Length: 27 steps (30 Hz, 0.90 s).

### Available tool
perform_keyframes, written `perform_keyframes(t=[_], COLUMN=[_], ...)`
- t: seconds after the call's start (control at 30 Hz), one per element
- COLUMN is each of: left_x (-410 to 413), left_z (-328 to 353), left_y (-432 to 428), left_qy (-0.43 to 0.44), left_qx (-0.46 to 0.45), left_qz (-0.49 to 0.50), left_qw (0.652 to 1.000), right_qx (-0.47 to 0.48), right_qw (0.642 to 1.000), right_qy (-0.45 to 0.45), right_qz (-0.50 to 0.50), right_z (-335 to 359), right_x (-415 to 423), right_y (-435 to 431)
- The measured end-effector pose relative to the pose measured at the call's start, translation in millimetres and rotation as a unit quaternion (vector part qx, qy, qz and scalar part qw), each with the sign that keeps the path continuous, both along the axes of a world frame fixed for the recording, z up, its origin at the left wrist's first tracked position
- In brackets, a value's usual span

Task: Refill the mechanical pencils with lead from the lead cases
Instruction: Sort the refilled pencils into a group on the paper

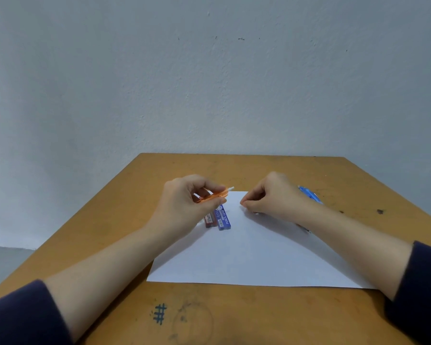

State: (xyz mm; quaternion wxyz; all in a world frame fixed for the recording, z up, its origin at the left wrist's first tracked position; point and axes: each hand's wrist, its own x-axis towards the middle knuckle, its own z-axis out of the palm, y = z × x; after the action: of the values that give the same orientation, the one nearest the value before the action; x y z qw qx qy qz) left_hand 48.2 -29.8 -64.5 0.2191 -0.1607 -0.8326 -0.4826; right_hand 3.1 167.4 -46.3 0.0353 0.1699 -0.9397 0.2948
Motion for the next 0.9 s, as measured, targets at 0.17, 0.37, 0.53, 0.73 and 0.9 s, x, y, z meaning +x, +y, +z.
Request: perform_keyframes(t=[0.17,0.37,0.53,0.73,0.9], left_x=[-1,0,0,1,1], left_z=[0,1,2,2,2], left_y=[-1,0,0,0,0], left_qy=[0.000,-0.003,-0.008,-0.003,0.001], left_qx=[-0.002,0.002,0.008,0.006,0.004], left_qz=[0.001,0.009,0.013,0.013,0.008], left_qw=[1.000,1.000,1.000,1.000,1.000], right_qx=[-0.201,-0.353,-0.378,-0.362,-0.359], right_qw=[0.979,0.932,0.920,0.928,0.929], right_qy=[-0.019,-0.071,-0.083,-0.067,-0.060], right_qz=[0.018,0.054,0.057,0.061,0.068], right_z=[5,13,15,16,16], right_x=[0,6,10,11,12], right_y=[1,-3,-6,-6,-7])
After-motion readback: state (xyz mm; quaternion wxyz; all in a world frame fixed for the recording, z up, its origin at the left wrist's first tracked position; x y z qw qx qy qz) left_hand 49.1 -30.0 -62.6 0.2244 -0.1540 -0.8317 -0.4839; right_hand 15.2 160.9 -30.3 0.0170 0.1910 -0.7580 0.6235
